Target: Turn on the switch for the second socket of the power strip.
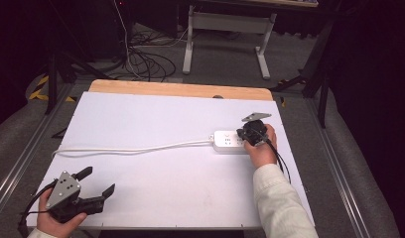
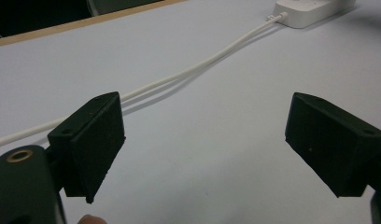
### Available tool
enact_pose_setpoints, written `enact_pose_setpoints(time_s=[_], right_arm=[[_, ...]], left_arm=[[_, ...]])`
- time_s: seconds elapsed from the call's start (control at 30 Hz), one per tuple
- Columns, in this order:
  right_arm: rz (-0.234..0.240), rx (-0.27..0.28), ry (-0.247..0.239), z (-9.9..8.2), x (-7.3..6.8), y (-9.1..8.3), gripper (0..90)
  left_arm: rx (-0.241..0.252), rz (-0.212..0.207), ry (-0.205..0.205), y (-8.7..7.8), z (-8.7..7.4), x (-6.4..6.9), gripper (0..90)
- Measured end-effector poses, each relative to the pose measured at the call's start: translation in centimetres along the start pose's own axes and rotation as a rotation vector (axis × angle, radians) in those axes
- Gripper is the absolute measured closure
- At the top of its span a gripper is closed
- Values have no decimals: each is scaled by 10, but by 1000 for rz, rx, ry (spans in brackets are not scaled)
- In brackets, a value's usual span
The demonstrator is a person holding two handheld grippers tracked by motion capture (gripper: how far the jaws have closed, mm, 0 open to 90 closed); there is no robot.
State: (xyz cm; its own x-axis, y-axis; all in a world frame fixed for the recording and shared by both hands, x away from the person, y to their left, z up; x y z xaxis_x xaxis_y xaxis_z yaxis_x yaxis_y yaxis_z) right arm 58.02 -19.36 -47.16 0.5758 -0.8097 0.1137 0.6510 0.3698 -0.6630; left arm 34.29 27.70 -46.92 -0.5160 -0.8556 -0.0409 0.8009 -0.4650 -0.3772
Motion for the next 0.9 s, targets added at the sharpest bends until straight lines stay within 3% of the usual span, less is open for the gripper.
enact_pose_setpoints(time_s=[0.17, 0.37, 0.77, 0.8, 0.9], right_arm=[[34, 98, 32, 11, -3, -22, 900], [45, 107, -6, 13, -10, -36, 900], [57, 159, 9, 16, -8, -54, 894], [61, 170, 11, 17, -8, -56, 815], [64, 205, 15, 19, -12, -64, 692]], left_arm=[[0, 2, 2, 0, 0, 0, 125], [1, 0, -3, 1, 0, 1, 125], [0, -1, 1, 2, 1, 1, 124], [0, -1, 1, 2, 1, 1, 124], [1, 0, -1, 2, 1, 0, 124]])
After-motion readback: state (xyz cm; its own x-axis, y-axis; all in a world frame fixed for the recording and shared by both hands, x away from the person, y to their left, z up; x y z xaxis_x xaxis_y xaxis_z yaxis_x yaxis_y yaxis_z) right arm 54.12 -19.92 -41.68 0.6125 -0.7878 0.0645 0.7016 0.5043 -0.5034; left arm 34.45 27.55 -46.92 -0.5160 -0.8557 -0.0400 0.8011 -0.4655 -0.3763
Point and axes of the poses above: each handheld gripper's, and its own axes: y roughly forward along the jaws, z roughly out of its top, x roughly to its right, the point moved 3 cm from there along y, roughly forward along the jaws, and after that the axes turned 3 degrees about x, right-handed, at the moved point
